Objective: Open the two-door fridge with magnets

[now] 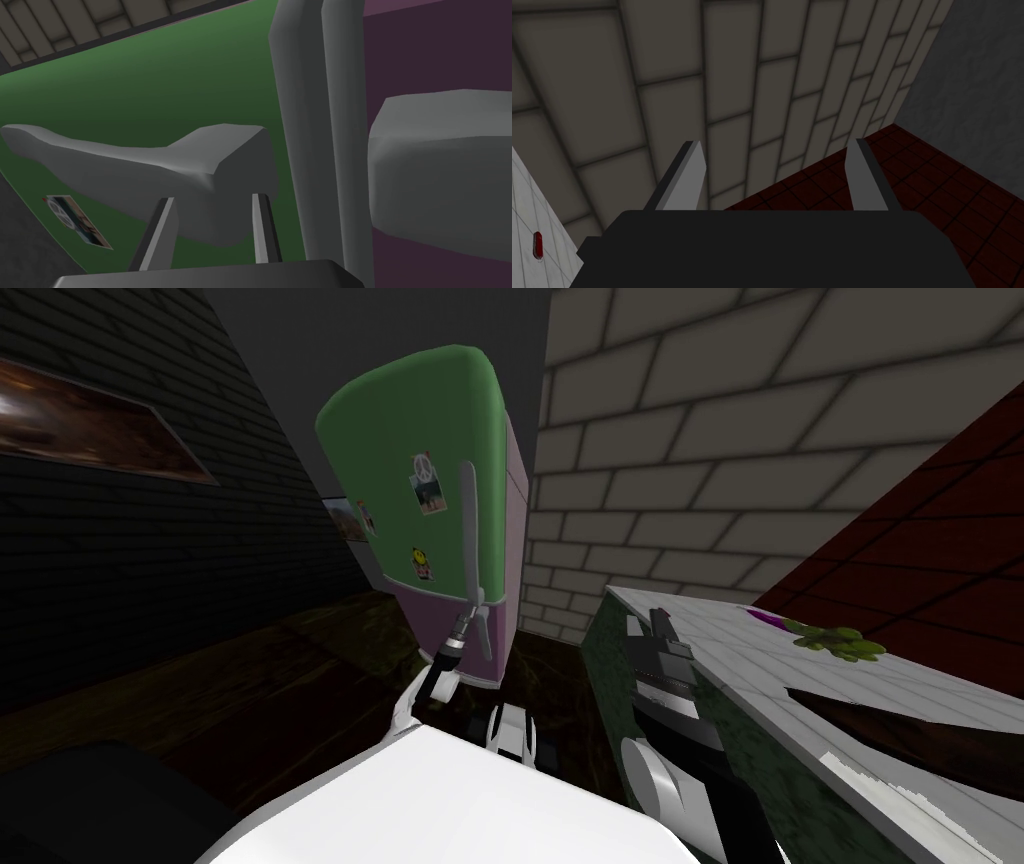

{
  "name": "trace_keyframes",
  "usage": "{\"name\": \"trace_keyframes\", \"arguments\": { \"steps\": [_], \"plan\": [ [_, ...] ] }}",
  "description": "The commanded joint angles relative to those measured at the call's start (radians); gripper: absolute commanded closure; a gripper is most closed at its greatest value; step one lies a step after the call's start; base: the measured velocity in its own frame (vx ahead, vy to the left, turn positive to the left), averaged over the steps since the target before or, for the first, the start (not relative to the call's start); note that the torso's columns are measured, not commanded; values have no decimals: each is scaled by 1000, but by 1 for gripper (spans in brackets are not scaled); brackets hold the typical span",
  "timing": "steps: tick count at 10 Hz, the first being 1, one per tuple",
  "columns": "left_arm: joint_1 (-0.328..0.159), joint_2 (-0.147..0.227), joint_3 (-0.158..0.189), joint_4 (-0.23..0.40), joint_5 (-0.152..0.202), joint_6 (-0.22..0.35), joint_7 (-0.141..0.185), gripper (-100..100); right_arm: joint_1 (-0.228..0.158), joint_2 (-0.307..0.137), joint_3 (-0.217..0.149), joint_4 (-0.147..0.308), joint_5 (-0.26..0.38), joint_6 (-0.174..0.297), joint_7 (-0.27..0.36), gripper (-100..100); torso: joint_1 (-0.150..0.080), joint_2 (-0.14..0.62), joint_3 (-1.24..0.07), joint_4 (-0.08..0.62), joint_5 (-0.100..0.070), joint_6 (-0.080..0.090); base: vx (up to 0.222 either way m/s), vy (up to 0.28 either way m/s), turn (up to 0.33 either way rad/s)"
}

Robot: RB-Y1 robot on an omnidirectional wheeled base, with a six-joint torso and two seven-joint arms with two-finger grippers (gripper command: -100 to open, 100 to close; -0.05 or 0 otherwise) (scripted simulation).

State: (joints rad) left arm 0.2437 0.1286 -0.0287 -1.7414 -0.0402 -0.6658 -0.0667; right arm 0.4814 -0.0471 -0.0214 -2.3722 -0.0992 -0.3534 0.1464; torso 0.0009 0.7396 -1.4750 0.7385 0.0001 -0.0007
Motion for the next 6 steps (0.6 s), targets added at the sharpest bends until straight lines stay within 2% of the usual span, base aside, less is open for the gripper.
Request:
{"name": "trace_keyframes", "arguments": {
  "steps": [1, 2, 3, 6],
  "plan": [
    [10, 18, -15, -14, -2, -4, 16, 100, 0, 0, 0, 0, 0, 0, 0, 0, -1, -1, -1, 0, -1, 0, -96, 82, -68],
    [19, 36, -30, -30, -3, -5, 33, 100, 0, 0, 0, 0, 0, 0, 0, 0, 1, 3, 1, 2, 0, 1, -160, 174, -126],
    [19, 36, -30, -30, -3, -5, 33, 100, 0, 0, 0, 0, 0, 0, 0, 0, 5, 7, 4, 4, 0, -1, -174, 150, -74],
    [45, 91, -72, -78, -7, -6, 82, 100, -1, 0, 0, 0, 0, 0, 0, 0, 9, 6, 3, 7, 0, -4, -269, 212, -94]
  ]
}}
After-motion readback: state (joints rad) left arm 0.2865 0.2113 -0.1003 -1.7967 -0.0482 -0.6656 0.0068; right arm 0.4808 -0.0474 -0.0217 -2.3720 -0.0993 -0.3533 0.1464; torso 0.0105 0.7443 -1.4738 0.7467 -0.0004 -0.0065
